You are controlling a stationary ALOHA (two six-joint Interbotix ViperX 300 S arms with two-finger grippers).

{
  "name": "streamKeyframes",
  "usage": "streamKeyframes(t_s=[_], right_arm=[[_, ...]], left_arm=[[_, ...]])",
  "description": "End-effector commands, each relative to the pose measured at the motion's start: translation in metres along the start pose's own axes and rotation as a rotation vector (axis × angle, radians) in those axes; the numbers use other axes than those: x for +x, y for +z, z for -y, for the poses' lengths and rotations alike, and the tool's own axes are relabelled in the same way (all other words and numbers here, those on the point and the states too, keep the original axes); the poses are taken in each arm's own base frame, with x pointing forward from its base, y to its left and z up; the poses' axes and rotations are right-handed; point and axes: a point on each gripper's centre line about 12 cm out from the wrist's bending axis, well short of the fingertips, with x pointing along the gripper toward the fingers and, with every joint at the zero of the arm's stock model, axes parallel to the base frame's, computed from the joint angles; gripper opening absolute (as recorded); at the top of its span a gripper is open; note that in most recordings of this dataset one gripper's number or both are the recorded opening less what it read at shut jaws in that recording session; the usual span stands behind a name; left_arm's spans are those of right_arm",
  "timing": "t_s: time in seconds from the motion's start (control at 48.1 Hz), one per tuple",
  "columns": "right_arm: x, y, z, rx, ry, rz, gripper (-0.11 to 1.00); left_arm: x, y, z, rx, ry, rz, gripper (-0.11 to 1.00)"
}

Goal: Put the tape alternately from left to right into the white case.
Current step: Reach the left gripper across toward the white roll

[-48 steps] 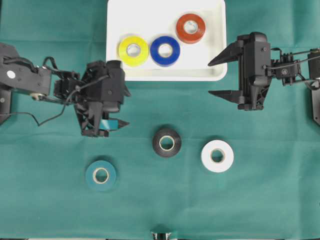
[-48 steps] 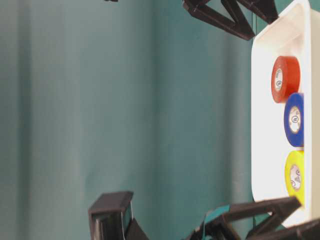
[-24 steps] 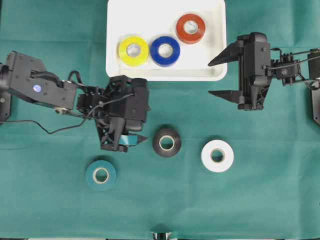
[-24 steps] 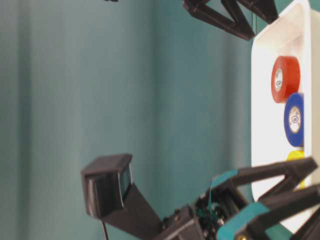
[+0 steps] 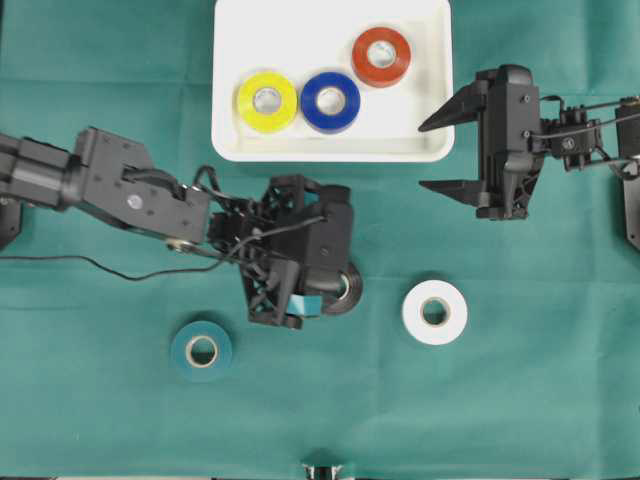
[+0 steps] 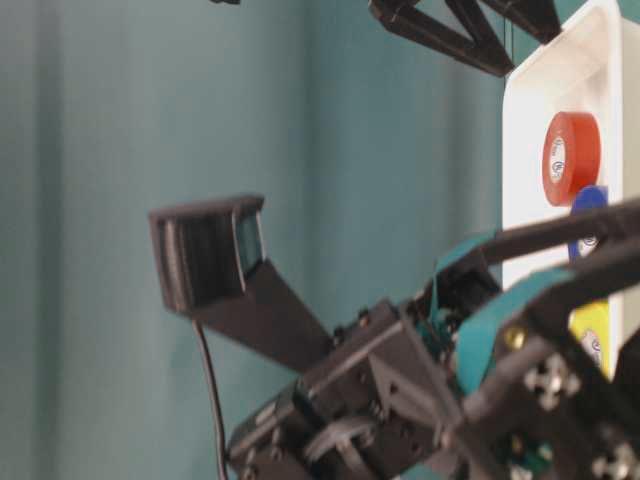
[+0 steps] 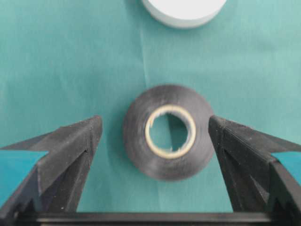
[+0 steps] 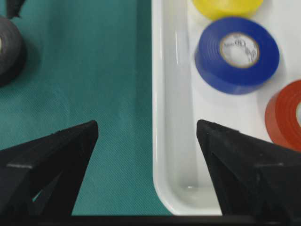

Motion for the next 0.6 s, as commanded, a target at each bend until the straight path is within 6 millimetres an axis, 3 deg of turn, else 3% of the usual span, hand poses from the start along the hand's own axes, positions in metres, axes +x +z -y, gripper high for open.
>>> streamKeyframes(t_s=[0.0, 0.582], right_arm=[[-0.002, 0.008, 0.0, -0.004, -0.005, 0.015, 0.83], [-0.002, 0.008, 0.0, -0.007, -0.008, 0.007, 0.83]], left_arm=[[-0.003, 0.02, 0.004, -0.002, -0.008, 0.046, 1.0], [0.031, 0.061, 0.01, -0.459, -0.023, 0.032, 1.0]])
